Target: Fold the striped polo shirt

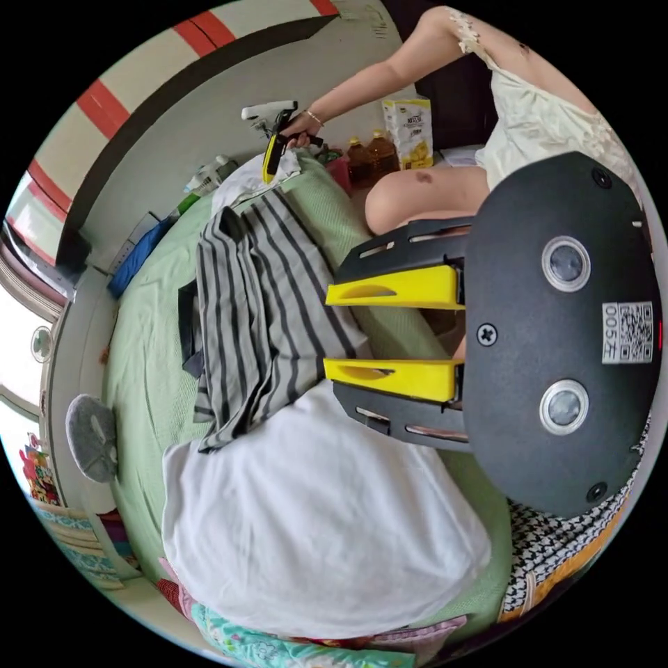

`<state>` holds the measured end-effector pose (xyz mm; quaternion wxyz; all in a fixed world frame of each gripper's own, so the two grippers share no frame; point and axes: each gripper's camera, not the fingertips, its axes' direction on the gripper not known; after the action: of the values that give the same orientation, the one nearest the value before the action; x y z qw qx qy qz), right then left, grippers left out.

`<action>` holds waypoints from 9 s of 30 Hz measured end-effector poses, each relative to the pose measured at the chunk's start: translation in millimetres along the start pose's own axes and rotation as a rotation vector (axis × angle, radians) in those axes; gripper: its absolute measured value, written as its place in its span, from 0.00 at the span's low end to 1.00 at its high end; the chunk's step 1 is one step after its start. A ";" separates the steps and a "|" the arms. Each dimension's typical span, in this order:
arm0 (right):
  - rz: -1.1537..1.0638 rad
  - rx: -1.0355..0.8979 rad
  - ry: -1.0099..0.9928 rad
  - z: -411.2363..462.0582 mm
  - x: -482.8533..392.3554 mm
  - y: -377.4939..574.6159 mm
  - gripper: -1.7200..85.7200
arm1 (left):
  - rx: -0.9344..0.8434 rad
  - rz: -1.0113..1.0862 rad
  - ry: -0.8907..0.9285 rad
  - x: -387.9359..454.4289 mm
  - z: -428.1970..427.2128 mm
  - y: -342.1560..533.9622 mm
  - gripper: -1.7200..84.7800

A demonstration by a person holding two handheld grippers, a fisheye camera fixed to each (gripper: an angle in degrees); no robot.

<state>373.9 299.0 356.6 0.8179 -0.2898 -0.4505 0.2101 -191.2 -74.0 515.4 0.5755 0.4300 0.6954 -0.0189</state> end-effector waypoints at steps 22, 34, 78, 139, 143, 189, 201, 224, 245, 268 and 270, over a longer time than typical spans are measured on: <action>-0.123 -0.195 0.173 -15.4 -111.6 -10.9 0.01 | -0.160 0.020 -0.099 59.1 60.8 12.3 0.02; 0.013 -0.156 0.029 -37.3 -110.0 69.1 0.08 | -0.151 -0.002 0.003 63.3 58.3 64.6 0.03; 0.207 0.135 -0.039 -34.4 1.5 -43.6 0.01 | 0.009 -0.070 -0.221 -40.0 34.0 -106.7 0.04; 0.344 0.011 -0.391 66.1 178.1 -161.5 0.16 | -0.137 -0.057 0.000 -4.3 254.1 -311.9 0.01; 0.172 0.051 -0.307 50.6 139.7 -163.4 0.13 | -0.111 -0.075 -0.081 -6.2 246.0 -310.9 0.01; 0.065 -0.017 0.262 65.4 -270.7 82.0 0.01 | -0.060 -0.030 -0.347 157.6 199.0 8.5 0.01; 0.128 0.141 0.369 68.5 -309.2 147.8 0.00 | 0.015 -0.050 -0.310 154.3 181.7 57.3 0.01; 0.278 0.174 0.244 2.2 -204.5 275.1 0.14 | 0.073 -0.157 -0.172 76.7 92.6 178.8 0.20; 0.235 0.092 0.181 -6.1 -163.4 272.4 0.00 | 0.039 -0.084 -0.150 65.2 76.0 157.1 0.07; 0.234 -0.055 -0.015 -28.8 -95.7 314.9 0.06 | 0.009 -0.128 0.246 3.4 20.2 166.3 0.09; 0.225 -0.047 -0.017 -31.0 -86.7 306.5 0.08 | 0.038 -0.144 0.242 -2.1 8.5 162.8 0.09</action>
<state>331.4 465.7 86.8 0.7784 -0.3557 -0.4268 0.2924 -83.7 22.9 590.5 0.4763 0.3888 0.7884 -0.0213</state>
